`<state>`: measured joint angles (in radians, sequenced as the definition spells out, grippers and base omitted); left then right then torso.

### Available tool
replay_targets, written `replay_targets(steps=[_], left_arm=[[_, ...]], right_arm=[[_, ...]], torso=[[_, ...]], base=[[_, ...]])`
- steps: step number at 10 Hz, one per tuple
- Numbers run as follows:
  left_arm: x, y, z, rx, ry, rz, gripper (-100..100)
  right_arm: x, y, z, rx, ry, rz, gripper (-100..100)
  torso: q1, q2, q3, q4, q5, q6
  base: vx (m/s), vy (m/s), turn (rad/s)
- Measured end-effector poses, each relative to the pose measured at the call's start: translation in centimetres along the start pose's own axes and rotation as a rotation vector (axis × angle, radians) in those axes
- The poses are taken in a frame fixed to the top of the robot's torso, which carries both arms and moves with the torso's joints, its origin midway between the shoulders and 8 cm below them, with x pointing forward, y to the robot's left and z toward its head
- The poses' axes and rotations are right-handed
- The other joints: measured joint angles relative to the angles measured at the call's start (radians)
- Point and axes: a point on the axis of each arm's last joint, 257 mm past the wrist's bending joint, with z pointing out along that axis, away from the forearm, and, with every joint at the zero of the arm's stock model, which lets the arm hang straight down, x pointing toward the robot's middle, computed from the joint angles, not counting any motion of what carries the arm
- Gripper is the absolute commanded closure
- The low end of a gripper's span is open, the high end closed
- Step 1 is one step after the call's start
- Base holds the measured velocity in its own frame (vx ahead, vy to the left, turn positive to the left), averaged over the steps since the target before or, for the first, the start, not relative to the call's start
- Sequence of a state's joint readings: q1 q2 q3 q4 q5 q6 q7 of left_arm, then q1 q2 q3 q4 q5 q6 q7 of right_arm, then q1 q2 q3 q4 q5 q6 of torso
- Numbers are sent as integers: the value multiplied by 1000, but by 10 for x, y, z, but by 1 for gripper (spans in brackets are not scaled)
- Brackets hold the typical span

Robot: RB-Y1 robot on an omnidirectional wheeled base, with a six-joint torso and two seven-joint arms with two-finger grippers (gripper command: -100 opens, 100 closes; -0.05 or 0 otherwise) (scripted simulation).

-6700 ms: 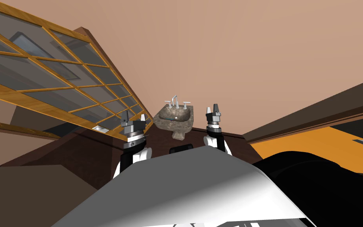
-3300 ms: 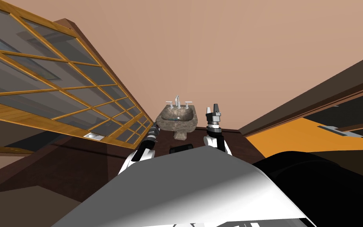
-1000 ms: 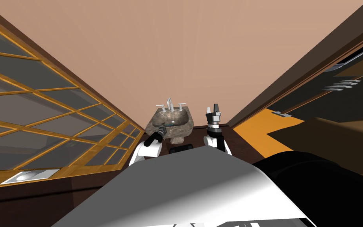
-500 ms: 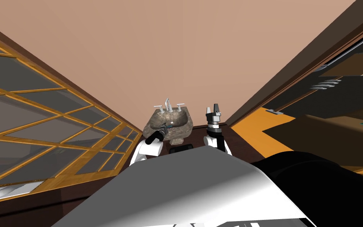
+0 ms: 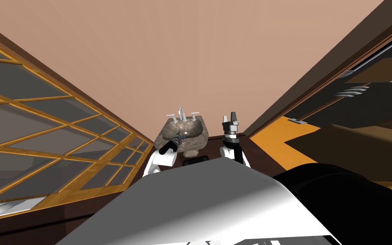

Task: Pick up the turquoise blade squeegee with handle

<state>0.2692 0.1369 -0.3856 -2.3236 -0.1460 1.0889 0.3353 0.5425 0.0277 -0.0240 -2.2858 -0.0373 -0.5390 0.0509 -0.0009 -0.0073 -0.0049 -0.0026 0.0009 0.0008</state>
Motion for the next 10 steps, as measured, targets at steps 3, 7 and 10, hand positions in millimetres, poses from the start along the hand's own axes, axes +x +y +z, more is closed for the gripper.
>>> replay_targets(steps=[3, 7, 10], left_arm=[[0, 0, 1, 0, 0, 1, 100], [0, 0, 0, 2, 1, 0, 100], [0, -3, -8, 1, 0, 0, 0]], right_arm=[[0, 0, 0, 0, 0, 0, 0], [0, 0, 0, 0, 0, 0, 0], [0, 0, 0, 0, 0, 0, 0]], torso=[[1, -1, -1, 0, 0, 0], [1, -1, -1, 0, 0, 0], [1, 1, 0, 0, 0, 0]], base=[[0, 0, 0], [-5, 0, -2], [-18, 5, 0]])
